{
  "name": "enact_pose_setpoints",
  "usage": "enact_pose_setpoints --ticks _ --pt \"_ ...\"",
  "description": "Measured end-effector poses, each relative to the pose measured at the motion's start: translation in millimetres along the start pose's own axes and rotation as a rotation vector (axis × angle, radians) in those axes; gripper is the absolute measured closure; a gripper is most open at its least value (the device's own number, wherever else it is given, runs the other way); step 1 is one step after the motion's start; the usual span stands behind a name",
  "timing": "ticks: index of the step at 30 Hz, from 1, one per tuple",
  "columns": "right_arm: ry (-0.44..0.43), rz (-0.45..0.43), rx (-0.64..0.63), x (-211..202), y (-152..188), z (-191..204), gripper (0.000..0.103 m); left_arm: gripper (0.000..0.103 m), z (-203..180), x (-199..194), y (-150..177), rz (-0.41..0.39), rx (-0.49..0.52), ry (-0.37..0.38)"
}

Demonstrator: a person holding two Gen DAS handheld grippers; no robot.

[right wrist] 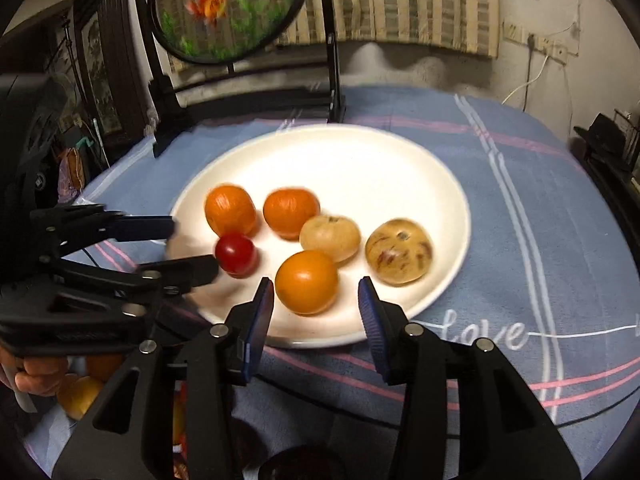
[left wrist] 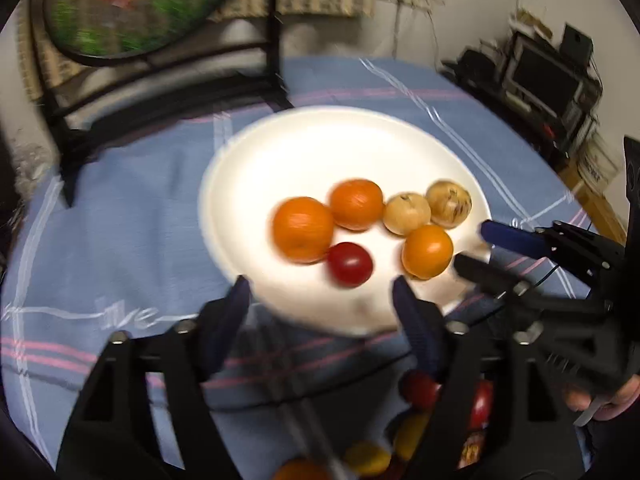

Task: Organize fruits
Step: 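Move both tools back toward the remaining fruits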

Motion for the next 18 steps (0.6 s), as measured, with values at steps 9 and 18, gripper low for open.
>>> enact_pose_setpoints --ticks 9,18 --pt "-0.04 -0.006 0.017 -41.5 52.7 -4.1 0.058 0.007 42.5 -85.0 100.1 -0.128 -0.201 -0.003" --pt "-0.019 0.041 -0.037 -50.0 87.4 9.5 0.058 0.006 42.3 -93.1 168.6 -0.119 -0.246 0.035"
Point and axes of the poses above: each gripper's, at about its wrist camera, not at the fingertips, and x roughly the way its jaws point, z to its left, y to its underside, the point moved 2 cm from there along x, roughly the way its jaws point, and after that the axes turned 6 degrees about z, right-handed, at the moved point
